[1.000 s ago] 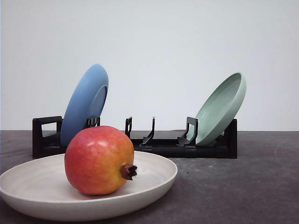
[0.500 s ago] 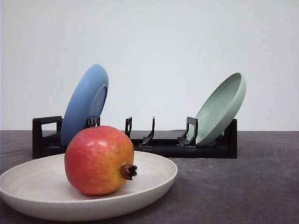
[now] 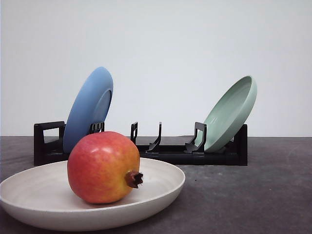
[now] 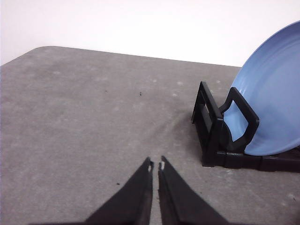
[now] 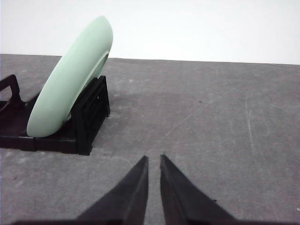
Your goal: Place pomegranate in white plate
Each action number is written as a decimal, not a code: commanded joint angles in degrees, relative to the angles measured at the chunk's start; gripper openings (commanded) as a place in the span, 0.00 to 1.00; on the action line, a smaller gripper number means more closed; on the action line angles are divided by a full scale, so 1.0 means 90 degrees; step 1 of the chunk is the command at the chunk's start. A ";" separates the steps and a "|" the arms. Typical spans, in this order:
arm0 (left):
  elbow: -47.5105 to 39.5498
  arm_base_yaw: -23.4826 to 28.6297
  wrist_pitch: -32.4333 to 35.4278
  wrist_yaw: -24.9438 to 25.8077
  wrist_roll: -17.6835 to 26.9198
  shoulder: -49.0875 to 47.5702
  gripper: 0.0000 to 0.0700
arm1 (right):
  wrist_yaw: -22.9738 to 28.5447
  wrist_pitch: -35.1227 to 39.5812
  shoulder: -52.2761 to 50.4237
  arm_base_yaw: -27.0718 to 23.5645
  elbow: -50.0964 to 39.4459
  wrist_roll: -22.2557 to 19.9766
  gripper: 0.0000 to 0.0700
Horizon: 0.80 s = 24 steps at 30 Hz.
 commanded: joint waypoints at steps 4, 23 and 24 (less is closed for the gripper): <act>-0.0061 0.0000 0.0051 0.0022 0.0007 -0.0010 0.00 | 0.0005 0.0072 0.0007 -0.0002 -0.0024 0.0017 0.06; -0.0061 0.0000 0.0051 0.0022 0.0006 -0.0010 0.00 | 0.0005 0.0070 0.0007 -0.0002 -0.0024 0.0019 0.06; -0.0061 0.0000 0.0051 0.0022 0.0005 -0.0010 0.00 | 0.0005 0.0070 0.0007 -0.0002 -0.0024 0.0018 0.06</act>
